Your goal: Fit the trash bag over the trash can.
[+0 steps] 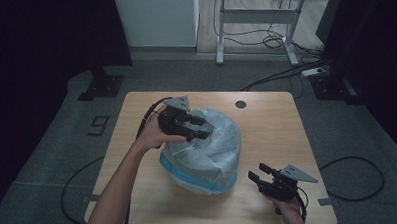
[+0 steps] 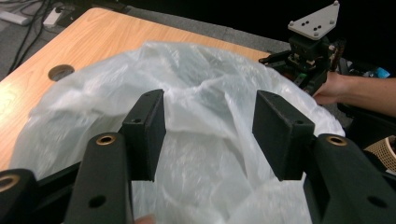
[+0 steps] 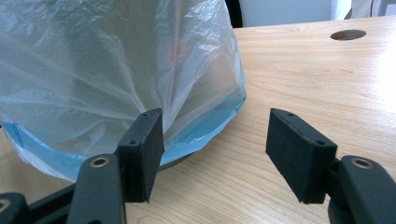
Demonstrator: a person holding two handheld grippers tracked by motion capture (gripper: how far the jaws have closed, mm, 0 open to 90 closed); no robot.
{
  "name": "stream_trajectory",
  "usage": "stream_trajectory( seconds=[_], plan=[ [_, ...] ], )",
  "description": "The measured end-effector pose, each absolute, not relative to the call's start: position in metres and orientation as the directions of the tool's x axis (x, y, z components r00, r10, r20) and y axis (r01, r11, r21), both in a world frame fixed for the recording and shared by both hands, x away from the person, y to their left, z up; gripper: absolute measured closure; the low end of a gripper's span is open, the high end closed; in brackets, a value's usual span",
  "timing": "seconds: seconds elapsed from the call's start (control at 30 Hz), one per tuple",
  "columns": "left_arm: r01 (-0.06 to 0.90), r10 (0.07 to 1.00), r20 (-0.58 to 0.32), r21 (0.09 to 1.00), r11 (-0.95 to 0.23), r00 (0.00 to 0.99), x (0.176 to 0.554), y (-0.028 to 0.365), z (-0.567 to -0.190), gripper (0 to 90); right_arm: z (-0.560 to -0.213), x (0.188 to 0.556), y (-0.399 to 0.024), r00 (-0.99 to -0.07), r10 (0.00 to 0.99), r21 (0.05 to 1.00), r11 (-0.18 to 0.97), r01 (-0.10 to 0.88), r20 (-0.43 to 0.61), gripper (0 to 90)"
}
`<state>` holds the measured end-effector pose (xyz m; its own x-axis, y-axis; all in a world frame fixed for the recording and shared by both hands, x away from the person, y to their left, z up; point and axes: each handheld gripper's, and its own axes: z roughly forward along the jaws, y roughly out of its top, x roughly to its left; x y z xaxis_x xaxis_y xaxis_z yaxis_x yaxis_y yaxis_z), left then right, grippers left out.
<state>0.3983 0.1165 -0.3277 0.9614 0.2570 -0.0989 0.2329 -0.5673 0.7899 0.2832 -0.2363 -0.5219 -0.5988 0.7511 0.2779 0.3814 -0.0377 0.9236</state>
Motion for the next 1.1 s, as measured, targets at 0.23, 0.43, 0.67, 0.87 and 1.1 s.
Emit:
stream_trajectory(
  seconds=[0.23,0.43,0.67,0.87,1.1],
  plan=[
    [0.234,0.253,-0.102,0.785,-0.574,0.962,0.411,0.095,-0.329,39.8,-0.522,0.283,-0.238,-0.591,0.755,0.923,-0.047,0.382,0.283,36.2],
    [0.241,0.287,-0.076,0.762,-0.601,0.955,0.423,0.078,-0.333,36.1,-0.522,0.283,-0.24,-0.59,0.756,0.923,-0.048,0.381,0.283,36.2],
    [0.265,0.277,-0.102,0.71,-0.652,0.956,0.431,0.073,-0.343,34.5,-0.522,0.283,-0.241,-0.589,0.757,0.924,-0.049,0.38,0.282,36.2],
    [0.265,0.271,-0.095,0.658,-0.705,0.958,0.433,0.063,-0.352,32.4,-0.522,0.282,-0.24,-0.584,0.764,0.925,-0.043,0.378,0.274,36.0],
    [0.272,0.281,-0.084,0.61,-0.744,0.956,0.435,0.056,-0.363,32.2,-0.522,0.282,-0.241,-0.582,0.765,0.924,-0.043,0.379,0.274,35.9]
  ],
)
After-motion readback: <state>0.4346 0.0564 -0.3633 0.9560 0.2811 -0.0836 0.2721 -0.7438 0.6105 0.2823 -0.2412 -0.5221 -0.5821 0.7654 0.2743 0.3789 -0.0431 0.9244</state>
